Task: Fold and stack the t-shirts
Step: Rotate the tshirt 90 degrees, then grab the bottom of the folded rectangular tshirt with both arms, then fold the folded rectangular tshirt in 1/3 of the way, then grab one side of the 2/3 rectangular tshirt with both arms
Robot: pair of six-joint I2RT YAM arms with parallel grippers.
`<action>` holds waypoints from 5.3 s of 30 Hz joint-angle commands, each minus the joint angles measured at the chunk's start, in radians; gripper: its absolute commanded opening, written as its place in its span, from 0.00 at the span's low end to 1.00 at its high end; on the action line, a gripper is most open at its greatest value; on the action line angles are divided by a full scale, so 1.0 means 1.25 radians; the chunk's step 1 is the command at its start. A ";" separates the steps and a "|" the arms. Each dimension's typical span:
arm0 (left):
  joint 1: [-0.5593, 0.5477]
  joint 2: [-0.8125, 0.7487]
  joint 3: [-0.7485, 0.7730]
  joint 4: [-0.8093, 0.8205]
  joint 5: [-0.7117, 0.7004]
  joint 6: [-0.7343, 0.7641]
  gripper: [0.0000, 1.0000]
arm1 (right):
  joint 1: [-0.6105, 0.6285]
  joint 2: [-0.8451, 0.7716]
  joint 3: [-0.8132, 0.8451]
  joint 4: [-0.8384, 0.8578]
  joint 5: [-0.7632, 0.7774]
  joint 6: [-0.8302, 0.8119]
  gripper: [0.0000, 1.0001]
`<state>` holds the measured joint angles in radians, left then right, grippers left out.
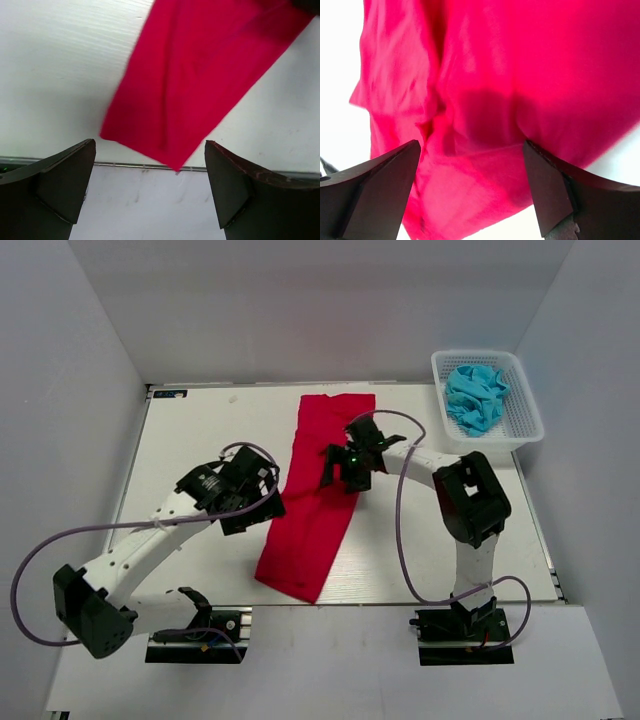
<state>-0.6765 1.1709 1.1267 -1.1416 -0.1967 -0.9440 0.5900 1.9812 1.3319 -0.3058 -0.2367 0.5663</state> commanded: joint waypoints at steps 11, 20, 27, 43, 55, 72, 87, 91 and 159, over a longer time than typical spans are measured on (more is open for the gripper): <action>-0.042 0.148 -0.149 0.312 0.335 0.142 1.00 | -0.114 -0.168 0.053 -0.197 0.063 -0.216 0.90; -0.200 0.231 -0.206 0.435 0.316 0.089 1.00 | -0.065 -0.599 -0.458 -0.171 0.045 0.029 0.90; -0.276 0.292 -0.228 0.495 0.274 0.051 0.85 | -0.023 -0.772 -0.660 -0.208 -0.023 0.126 0.90; -0.310 0.392 -0.144 0.433 0.186 0.027 0.02 | 0.039 -0.710 -0.766 -0.111 -0.121 0.216 0.38; -0.401 0.292 -0.229 0.436 0.329 -0.068 0.00 | 0.067 -0.828 -0.810 -0.166 -0.155 0.257 0.00; -0.404 0.160 -0.096 0.219 0.038 -0.192 0.00 | 0.100 -0.806 -0.525 -0.336 0.082 0.221 0.00; -0.172 0.301 0.163 0.271 -0.108 0.004 0.00 | 0.036 -0.537 -0.192 -0.306 0.313 0.141 0.00; -0.104 0.383 0.251 0.279 -0.084 0.073 0.00 | 0.007 -0.450 -0.093 -0.300 0.313 0.115 0.00; 0.061 0.454 -0.150 0.618 0.355 0.149 0.01 | -0.153 -0.306 -0.449 0.064 -0.115 0.064 0.00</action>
<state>-0.5812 1.7309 0.9623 -0.3756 0.2096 -0.7509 0.3912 1.6230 0.7879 -0.2459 -0.3580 0.6296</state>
